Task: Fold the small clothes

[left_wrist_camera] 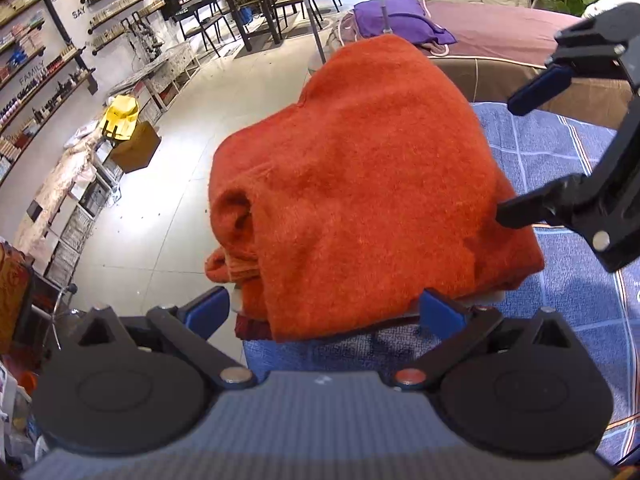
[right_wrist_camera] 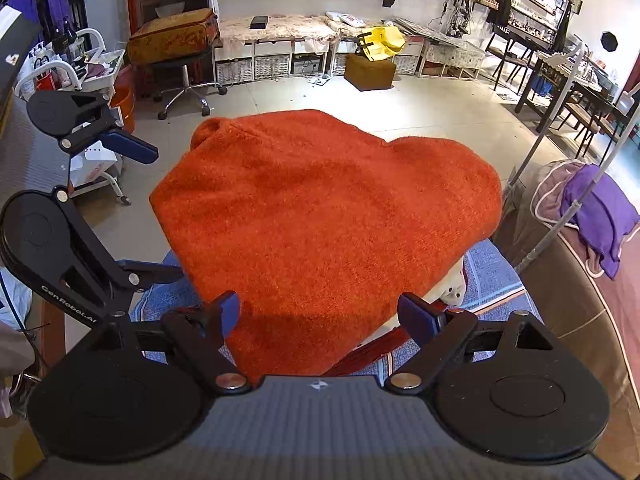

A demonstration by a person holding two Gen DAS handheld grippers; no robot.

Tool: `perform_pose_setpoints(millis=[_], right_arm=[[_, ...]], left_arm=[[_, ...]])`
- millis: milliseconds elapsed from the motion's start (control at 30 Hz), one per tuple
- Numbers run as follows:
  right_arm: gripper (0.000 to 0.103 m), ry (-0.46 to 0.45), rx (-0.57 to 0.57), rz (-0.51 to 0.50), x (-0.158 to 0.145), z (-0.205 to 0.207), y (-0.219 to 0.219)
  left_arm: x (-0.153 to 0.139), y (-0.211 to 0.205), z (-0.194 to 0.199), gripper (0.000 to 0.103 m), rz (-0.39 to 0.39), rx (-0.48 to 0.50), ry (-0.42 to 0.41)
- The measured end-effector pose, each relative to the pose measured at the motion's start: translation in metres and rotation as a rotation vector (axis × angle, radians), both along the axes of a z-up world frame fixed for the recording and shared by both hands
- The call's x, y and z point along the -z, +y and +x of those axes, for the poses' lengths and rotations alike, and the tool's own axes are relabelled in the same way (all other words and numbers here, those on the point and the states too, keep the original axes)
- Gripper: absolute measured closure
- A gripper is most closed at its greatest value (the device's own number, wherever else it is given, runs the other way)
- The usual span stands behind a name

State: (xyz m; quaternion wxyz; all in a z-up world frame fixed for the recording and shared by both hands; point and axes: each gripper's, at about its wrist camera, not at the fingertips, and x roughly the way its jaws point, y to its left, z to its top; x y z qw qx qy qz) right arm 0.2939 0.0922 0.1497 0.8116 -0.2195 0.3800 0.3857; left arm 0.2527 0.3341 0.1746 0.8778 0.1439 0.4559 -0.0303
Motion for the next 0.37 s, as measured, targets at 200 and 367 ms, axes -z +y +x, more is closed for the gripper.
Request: perform_pose_setpoints(millis=[200,367], right_arm=[[0.0,-0.008,0.002,-0.004,-0.001,0.001,0.002],[0.0,-0.035,0.018,0.004,-0.002,0.002,0.007]], left_arm=[[-0.004,0.009,0.0,0.0,-0.029,-0.013,-0.024],[-0.006,0.018,-0.001,0.0,-0.067,-0.031,-0.045]])
